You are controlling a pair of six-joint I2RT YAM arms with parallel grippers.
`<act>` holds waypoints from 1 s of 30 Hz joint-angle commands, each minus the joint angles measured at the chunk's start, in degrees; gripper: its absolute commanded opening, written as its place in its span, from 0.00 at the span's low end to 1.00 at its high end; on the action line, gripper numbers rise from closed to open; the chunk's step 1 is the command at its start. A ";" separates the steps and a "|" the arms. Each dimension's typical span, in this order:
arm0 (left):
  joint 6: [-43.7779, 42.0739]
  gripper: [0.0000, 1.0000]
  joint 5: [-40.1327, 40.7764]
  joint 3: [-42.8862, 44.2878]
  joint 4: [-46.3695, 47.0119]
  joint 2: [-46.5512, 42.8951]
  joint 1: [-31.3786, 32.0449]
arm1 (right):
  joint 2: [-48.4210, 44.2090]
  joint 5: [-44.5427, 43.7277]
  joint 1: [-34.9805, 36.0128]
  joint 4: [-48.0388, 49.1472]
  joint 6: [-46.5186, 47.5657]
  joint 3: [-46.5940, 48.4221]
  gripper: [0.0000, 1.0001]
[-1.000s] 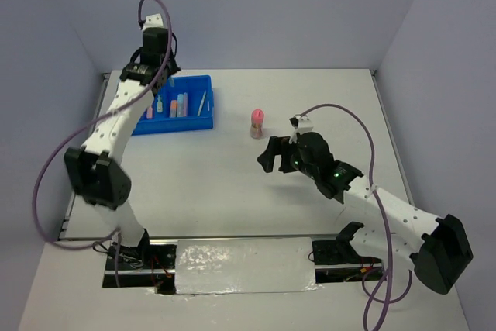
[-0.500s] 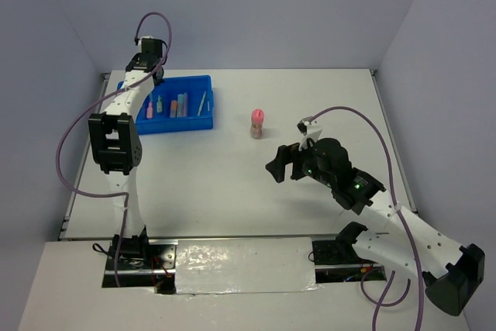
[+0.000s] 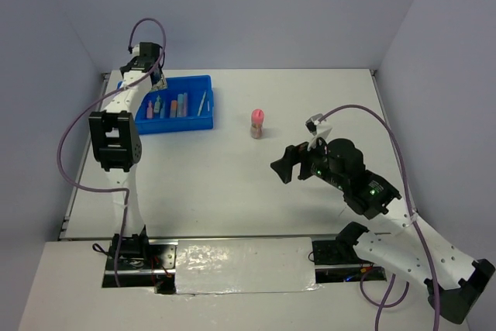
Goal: Sort the stationery into containers
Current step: Place the stationery at the center of the board.
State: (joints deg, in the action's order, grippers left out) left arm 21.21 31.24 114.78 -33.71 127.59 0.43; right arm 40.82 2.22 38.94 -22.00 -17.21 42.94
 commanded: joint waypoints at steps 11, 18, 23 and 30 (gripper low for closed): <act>-3.53 0.99 -27.72 -37.66 32.64 -38.10 28.79 | -5.57 -0.29 -0.27 -3.84 0.69 4.70 1.00; -1.00 0.99 -16.50 -37.01 32.58 -32.43 40.17 | -9.26 0.68 -0.27 -6.92 -0.28 4.79 1.00; -0.12 0.99 -6.21 -34.45 34.83 -26.17 43.08 | -10.93 1.38 -0.27 -7.27 -1.16 4.09 1.00; -0.38 0.99 -6.28 -36.38 43.01 -21.34 43.08 | -11.90 1.65 -0.27 -7.36 -0.90 2.94 1.00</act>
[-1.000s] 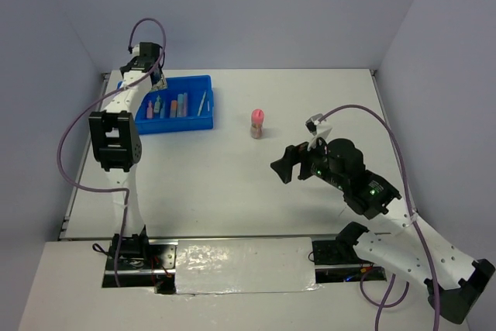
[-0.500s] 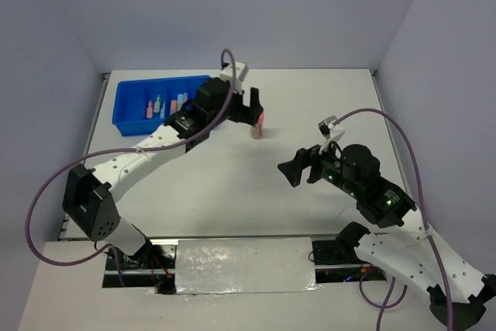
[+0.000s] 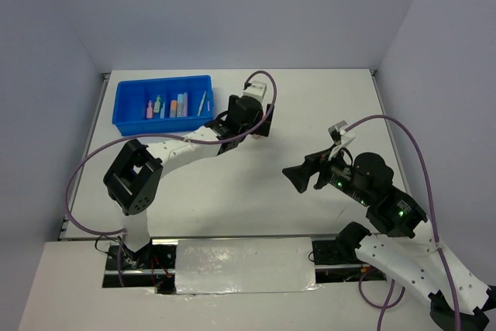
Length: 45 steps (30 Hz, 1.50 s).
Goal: Sort the stationery into containers
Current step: Place the stationery at the center of the board, then place the stationery in the storage box.
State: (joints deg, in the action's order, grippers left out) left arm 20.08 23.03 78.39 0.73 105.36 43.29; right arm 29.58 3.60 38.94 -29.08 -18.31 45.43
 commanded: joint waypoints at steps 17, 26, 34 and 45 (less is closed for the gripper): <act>2.16 0.77 2.38 6.51 10.78 13.20 -2.59 | 0.65 3.35 -0.18 1.92 0.37 0.27 1.00; -0.03 0.00 0.61 9.76 6.85 15.23 -3.30 | 1.97 2.56 -0.27 2.71 1.43 0.10 1.00; -14.44 0.00 9.48 31.09 -18.93 10.03 -9.51 | -0.75 2.47 -0.27 1.92 1.96 -0.17 1.00; -4.78 0.00 9.32 43.20 -43.63 11.01 -40.53 | -0.49 8.44 -0.18 3.15 1.96 0.71 1.00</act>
State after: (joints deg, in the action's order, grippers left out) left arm 12.95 28.88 127.26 -35.24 116.95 5.48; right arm 28.86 9.37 38.94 -28.71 -17.04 45.21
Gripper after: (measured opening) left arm 0.572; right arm 0.995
